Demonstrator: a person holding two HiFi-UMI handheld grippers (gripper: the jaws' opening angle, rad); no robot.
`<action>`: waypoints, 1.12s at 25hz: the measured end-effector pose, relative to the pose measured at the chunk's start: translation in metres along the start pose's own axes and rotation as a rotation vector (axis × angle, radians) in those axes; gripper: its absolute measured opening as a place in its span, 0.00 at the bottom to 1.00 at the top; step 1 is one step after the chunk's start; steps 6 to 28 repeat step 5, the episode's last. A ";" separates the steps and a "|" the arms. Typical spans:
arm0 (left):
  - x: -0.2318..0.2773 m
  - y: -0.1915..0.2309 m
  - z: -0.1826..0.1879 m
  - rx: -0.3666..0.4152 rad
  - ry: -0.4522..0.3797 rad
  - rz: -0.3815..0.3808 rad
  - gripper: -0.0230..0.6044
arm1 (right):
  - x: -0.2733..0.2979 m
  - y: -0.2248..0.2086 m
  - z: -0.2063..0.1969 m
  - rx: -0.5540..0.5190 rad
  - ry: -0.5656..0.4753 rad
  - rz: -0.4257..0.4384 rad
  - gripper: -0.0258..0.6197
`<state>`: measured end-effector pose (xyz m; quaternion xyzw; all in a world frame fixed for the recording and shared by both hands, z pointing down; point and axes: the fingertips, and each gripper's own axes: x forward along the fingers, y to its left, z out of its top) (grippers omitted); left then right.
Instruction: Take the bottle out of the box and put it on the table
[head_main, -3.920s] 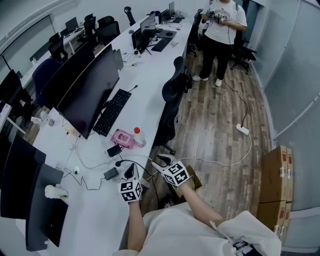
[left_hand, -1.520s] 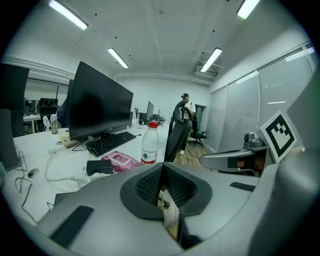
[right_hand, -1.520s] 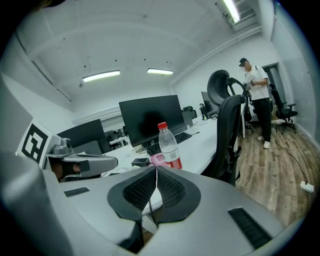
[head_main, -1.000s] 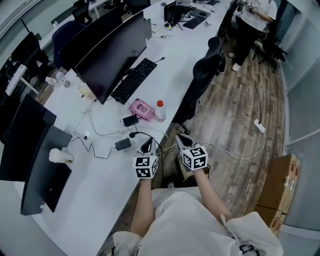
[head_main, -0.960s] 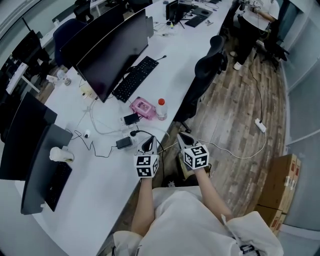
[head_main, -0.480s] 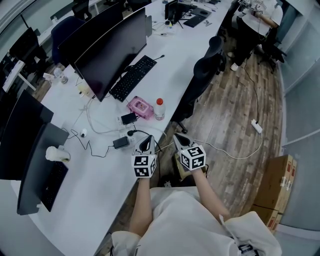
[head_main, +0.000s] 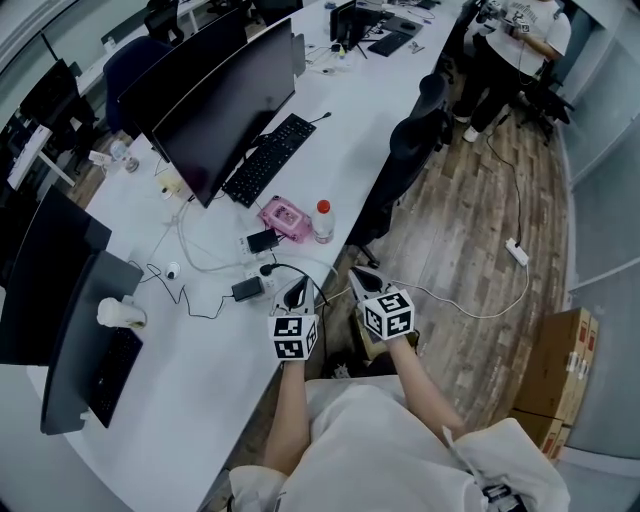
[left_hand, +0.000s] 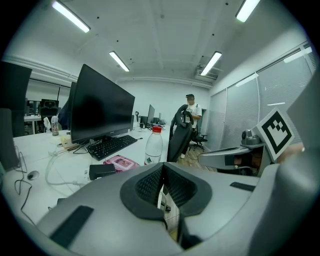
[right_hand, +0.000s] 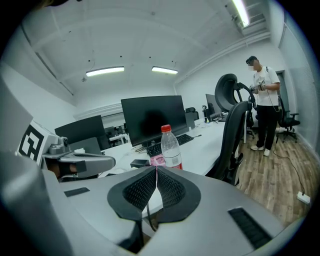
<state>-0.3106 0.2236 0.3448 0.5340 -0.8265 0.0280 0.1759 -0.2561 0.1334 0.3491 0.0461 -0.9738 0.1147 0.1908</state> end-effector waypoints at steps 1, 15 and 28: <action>0.001 -0.003 0.000 -0.003 -0.005 -0.004 0.06 | -0.002 -0.002 0.002 -0.002 -0.003 -0.004 0.10; 0.008 -0.015 0.008 0.001 -0.040 -0.028 0.06 | -0.006 -0.009 0.011 0.001 -0.024 -0.020 0.10; 0.008 -0.015 0.008 0.001 -0.040 -0.028 0.06 | -0.006 -0.009 0.011 0.001 -0.024 -0.020 0.10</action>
